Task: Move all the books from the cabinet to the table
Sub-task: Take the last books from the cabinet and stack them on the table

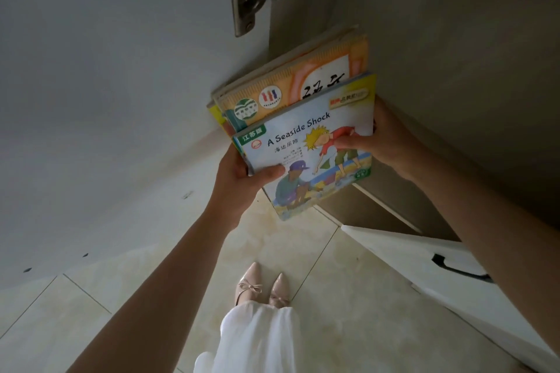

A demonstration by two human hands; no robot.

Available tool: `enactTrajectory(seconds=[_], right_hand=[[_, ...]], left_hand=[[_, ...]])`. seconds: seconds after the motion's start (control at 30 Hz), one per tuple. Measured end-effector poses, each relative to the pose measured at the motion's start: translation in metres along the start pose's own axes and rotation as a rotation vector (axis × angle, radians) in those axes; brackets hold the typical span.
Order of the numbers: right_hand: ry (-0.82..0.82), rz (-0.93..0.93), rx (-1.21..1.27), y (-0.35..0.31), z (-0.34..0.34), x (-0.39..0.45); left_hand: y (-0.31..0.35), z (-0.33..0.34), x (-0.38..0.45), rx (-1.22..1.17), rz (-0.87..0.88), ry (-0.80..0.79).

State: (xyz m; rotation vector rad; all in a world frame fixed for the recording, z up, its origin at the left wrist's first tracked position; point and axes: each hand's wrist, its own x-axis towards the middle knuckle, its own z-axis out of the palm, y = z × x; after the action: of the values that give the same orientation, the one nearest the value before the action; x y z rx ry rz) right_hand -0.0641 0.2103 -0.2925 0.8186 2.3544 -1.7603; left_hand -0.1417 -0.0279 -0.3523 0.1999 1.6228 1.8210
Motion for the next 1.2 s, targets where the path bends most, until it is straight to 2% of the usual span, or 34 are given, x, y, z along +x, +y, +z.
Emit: enactTrajectory(seconds=[0.17,0.27,0.4,0.53,0.77,0.97,1.2], right_hand=[[0.081,0.068,0.155,-0.011,0.012,-0.075],[0.123,0.094,0.151,-0.032,0.017,-0.129],[0.058,0.120,0.192,-0.060,0.021,-0.198],[-0.056,0.154,0.190,-0.082,0.029,-0.249],[-0.105,0.037,0.072,-0.117,0.080,-0.307],[-0.153,-0.085,-0.140,-0.126,0.141,-0.349],[-0.375,-0.203,-0.298,-0.142,0.225,-0.404]], left_hand=[[0.035,0.005,-0.055,-0.066,-0.136,0.038],[0.056,0.005,-0.098,-0.107,-0.192,0.028],[0.079,0.009,-0.167,-0.202,-0.263,-0.014],[0.094,0.009,-0.220,-0.182,-0.298,0.028],[0.112,0.000,-0.319,-0.257,-0.305,0.273],[0.108,-0.012,-0.402,-0.098,-0.117,0.587],[0.093,-0.052,-0.516,-0.061,-0.013,0.854]])
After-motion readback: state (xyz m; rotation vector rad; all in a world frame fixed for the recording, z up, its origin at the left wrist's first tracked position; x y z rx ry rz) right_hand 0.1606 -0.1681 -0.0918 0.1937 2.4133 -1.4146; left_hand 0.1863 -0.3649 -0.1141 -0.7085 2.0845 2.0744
